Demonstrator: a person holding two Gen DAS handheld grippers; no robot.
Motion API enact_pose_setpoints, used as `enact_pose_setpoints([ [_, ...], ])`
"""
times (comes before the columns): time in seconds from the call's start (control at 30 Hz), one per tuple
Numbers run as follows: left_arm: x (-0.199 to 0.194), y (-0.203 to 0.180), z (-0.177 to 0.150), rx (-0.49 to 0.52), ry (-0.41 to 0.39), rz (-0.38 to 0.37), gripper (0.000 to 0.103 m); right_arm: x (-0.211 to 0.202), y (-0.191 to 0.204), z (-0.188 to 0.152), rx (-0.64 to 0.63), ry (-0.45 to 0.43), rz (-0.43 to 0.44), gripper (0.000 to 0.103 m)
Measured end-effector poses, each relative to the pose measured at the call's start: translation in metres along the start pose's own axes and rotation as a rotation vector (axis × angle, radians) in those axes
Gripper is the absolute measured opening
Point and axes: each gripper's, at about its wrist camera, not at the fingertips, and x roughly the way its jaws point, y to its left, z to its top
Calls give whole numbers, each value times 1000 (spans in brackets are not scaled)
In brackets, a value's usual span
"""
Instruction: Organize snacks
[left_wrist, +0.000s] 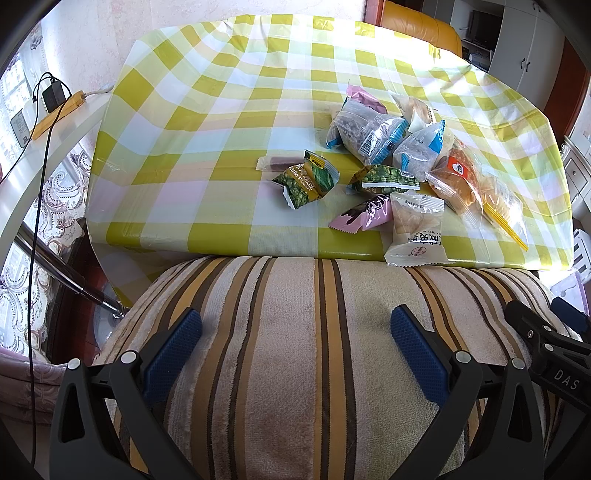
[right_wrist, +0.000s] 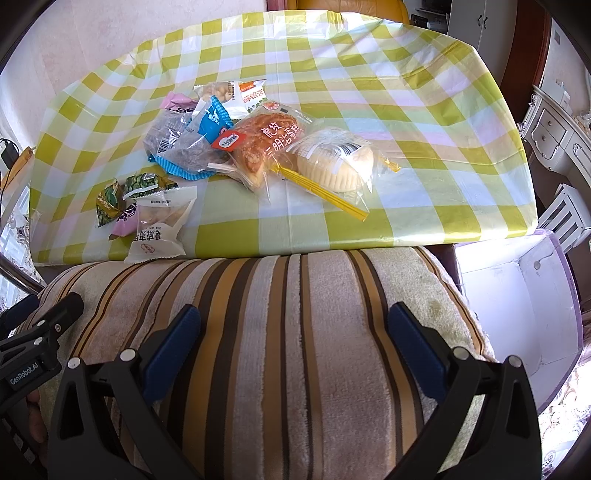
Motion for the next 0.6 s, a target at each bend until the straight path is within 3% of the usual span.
enact_pose_setpoints([
  [0.4, -1, 2, -1, -9, -5, -20, 98, 2, 1, 4, -9, 26, -9, 102],
  [0.6, -4, 5, 3, -18, -23, -58, 98, 7, -5, 17, 4, 106, 45, 102],
])
